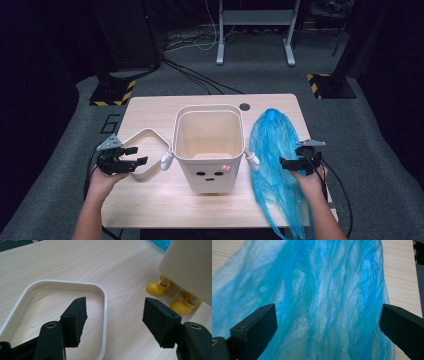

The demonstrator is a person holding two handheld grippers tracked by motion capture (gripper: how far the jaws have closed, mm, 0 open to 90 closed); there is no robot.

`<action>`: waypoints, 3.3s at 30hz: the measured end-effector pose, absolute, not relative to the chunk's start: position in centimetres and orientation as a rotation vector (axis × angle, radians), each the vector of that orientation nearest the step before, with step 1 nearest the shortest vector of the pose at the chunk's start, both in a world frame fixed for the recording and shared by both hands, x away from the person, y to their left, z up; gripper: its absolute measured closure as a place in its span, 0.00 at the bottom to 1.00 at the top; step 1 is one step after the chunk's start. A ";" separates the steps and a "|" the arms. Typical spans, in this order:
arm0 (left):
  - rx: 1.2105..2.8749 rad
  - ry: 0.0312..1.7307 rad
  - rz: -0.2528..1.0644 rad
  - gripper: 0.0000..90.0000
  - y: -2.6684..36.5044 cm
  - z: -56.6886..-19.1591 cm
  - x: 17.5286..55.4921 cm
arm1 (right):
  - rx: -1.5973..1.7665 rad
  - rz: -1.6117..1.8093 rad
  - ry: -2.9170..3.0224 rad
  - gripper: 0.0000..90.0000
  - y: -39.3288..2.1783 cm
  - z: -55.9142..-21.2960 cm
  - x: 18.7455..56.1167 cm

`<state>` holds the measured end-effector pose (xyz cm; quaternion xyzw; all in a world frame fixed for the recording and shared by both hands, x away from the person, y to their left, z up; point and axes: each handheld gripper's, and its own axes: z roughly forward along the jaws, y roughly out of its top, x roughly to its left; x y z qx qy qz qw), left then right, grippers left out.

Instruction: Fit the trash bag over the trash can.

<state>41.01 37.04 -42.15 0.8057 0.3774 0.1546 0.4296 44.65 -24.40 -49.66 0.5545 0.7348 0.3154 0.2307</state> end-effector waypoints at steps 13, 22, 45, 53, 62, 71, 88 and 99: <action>2.009 0.950 0.385 0.39 37.1 -42.2 40.9 | 1.623 0.849 2.077 0.00 -24.7 -51.7 45.5; 2.004 0.953 0.387 0.39 37.2 -42.2 40.9 | 1.535 0.795 2.115 0.00 -23.6 -52.2 45.4; 1.998 0.965 0.392 0.39 37.8 -42.3 40.8 | 1.325 0.971 2.199 0.84 -22.2 -51.9 44.0; 1.994 0.969 0.395 0.40 37.9 -42.3 40.8 | 1.339 1.036 2.242 0.99 -22.4 -51.9 44.3; 1.987 0.970 0.401 0.40 38.1 -42.1 40.6 | 1.334 1.082 2.240 1.00 -22.6 -51.3 44.3; 1.986 0.961 0.411 0.40 38.1 -41.8 40.3 | 1.273 1.204 2.205 1.00 -22.7 -49.1 43.4; 1.993 0.909 0.401 0.42 37.6 -40.2 39.8 | 1.185 1.232 2.214 1.00 -23.6 -45.1 42.7; 2.021 0.858 0.394 0.42 36.9 -38.7 39.4 | 1.103 1.238 2.227 1.00 -23.8 -41.5 42.1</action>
